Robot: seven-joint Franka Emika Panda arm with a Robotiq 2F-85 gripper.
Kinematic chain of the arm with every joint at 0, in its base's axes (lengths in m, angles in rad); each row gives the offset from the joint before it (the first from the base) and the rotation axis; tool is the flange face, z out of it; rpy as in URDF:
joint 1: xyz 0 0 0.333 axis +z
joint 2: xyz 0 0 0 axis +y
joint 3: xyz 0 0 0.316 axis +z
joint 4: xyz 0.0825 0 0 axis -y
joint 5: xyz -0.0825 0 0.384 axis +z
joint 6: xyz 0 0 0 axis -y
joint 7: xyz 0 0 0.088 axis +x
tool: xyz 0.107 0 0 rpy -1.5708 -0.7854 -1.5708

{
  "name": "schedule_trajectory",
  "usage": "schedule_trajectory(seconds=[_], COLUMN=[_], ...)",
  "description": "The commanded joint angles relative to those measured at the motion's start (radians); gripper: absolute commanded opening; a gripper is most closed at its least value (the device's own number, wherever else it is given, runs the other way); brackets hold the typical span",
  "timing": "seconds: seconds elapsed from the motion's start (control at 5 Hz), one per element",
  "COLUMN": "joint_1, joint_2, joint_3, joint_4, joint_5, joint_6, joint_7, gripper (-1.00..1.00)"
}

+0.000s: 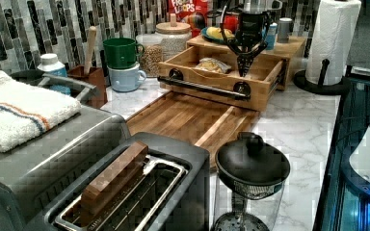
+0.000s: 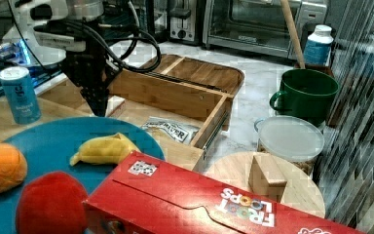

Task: Pick up the butter.

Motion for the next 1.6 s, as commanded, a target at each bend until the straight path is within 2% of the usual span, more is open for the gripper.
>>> schedule_trajectory(seconds=[0.2, 0.8, 1.0, 1.2, 1.6], joint_1=[0.055, 0.065, 0.081, 0.112, 0.156], joint_2=[-0.097, -0.090, -0.098, -0.092, -0.111], joint_3=[0.026, 0.040, 0.053, 0.079, 0.133], joint_4=[0.069, 0.229, 0.259, 0.320, 0.366], joint_5=[-0.033, -0.006, -0.026, -0.055, -0.097], joint_6=[-0.178, -0.369, -0.398, -0.471, -0.524], joint_7=[0.029, 0.014, 0.040, 0.149, 0.318], gripper=[-1.00, -1.00, -1.00, -1.00, -1.00])
